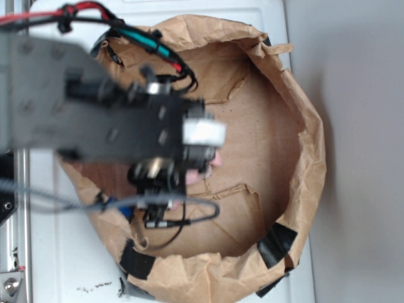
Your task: Grab the green ball.
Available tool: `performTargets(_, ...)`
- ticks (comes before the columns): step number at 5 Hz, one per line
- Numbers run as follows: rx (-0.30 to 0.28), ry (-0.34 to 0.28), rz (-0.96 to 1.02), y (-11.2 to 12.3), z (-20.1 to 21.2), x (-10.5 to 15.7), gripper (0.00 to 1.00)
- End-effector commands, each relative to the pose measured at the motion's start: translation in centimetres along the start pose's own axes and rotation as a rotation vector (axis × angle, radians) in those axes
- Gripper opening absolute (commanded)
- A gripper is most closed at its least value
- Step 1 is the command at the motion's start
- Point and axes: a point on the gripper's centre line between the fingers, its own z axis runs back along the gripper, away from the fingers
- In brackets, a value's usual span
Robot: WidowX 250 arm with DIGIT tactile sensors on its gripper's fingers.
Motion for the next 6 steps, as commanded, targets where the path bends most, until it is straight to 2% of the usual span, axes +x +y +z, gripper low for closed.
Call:
performTargets(1,-0.054,-0.073,-0.08,0.2,-0.3,-0.4,1.0)
performTargets(2,-0.12,-0.093,-0.171,-1.6,-1.3,-2.6,1.0)
performTargets(3,-0.128,-0.097,-0.2,-2.4,-1.9,-4.0,1.0)
performTargets(5,-0.128,-0.106,-0.186,-3.1,-1.9,-4.0,1.0)
performTargets(6,-0.128,-0.105,-0.151,-2.3,-1.5,-2.5,1.0)
